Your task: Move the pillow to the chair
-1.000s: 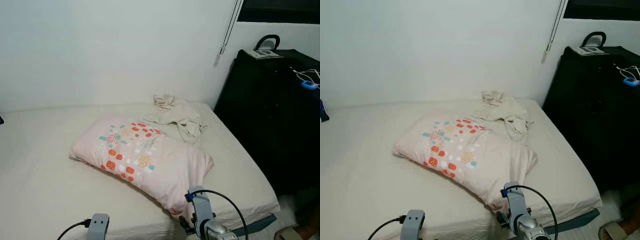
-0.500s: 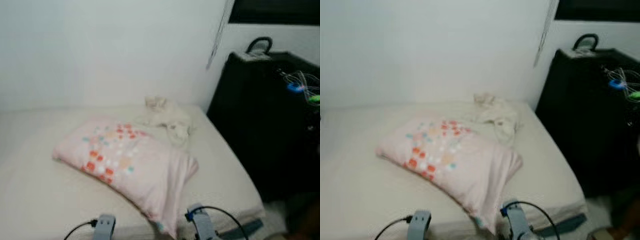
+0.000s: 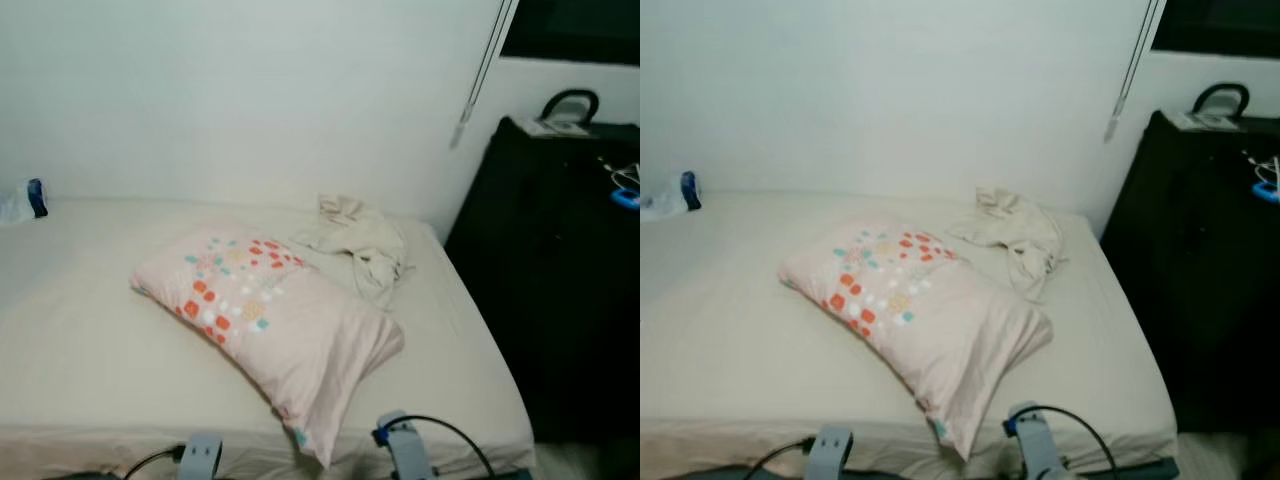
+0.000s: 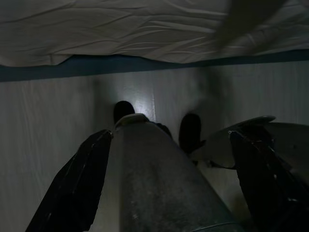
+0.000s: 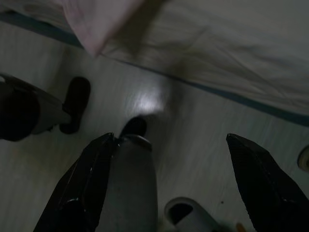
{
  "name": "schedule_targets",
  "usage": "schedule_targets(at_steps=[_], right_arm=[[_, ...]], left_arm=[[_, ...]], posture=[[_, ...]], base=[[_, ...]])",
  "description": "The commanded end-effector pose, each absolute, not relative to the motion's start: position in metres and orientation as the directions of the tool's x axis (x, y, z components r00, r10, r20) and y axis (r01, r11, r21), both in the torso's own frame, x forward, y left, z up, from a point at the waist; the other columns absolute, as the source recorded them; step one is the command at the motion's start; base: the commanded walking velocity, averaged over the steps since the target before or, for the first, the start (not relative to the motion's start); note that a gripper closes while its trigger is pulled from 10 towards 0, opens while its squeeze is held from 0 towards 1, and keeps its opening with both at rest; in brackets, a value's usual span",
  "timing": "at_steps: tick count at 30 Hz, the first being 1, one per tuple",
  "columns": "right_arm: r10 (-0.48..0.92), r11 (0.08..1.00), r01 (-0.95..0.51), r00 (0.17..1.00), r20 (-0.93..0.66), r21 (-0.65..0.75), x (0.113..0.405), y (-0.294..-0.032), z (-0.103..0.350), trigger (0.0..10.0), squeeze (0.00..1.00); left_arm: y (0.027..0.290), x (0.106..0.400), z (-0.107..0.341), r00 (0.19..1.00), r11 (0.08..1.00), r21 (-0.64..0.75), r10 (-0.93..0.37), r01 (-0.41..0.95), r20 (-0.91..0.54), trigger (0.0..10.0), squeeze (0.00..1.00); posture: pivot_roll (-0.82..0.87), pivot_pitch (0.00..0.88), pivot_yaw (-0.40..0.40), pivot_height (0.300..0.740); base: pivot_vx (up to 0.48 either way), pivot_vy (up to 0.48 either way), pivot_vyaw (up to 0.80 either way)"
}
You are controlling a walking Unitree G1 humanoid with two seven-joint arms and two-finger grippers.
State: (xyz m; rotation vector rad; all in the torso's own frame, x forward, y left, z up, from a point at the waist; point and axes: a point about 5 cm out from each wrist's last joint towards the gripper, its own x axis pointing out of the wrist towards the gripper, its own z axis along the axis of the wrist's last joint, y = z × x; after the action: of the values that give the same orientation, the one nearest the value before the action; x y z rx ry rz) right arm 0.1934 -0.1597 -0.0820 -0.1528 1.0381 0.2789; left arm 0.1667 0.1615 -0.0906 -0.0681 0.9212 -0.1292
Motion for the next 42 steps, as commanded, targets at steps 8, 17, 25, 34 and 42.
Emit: schedule_targets(at_steps=[8, 17, 25, 34, 42], right_arm=[[0.143, 0.961, -0.275, 0.461, -0.876, 0.013, 0.188, -0.163, -0.085, 10.0, 0.0], [0.119, 0.964, -0.265, 0.451, -0.884, -0.005, 0.185, -0.165, -0.086, 10.0, 0.0], [0.108, 0.965, -0.261, 0.45, -0.886, -0.015, 0.185, -0.166, -0.087, 10.0, 0.0], [0.051, 0.989, -0.142, 0.542, -0.839, -0.032, 0.211, -0.17, -0.073, 10.0, 0.0], [0.019, 0.999, -0.033, 0.686, -0.727, -0.005, 0.255, -0.179, -0.043, 10.0, 0.0]], left_arm=[[0.158, 0.172, -0.089, 0.598, 0.988, -0.099, -0.153, 0.122, -0.787, 10.0, 0.0], [0.159, 0.172, -0.089, 0.598, 0.99, -0.108, -0.143, 0.093, -0.789, 10.0, 0.0], [0.159, 0.172, -0.089, 0.597, 0.99, -0.108, -0.142, 0.092, -0.789, 10.0, 0.0], [0.155, 0.194, -0.076, 0.685, 0.985, -0.144, -0.17, 0.096, -0.708, 10.0, 0.0], [0.138, 0.226, -0.053, 0.781, 0.958, -0.226, -0.277, 0.178, -0.56, 10.0, 0.0]], posture=[[0.12, 0.0, -0.084, 0.74], [0.12, 0.0, -0.084, 0.74], [0.12, 0.0, -0.084, 0.74], [0.12, 0.0, -0.086, 0.726], [0.12, 0.0, -0.084, 0.691]], base=[[0.0, -0.432, 0.0], [0.0, 0.0, 0.0], [0.0, 0.0, 0.0], [0.0, 0.0, 0.0], [0.0, 0.0, 0.0]])
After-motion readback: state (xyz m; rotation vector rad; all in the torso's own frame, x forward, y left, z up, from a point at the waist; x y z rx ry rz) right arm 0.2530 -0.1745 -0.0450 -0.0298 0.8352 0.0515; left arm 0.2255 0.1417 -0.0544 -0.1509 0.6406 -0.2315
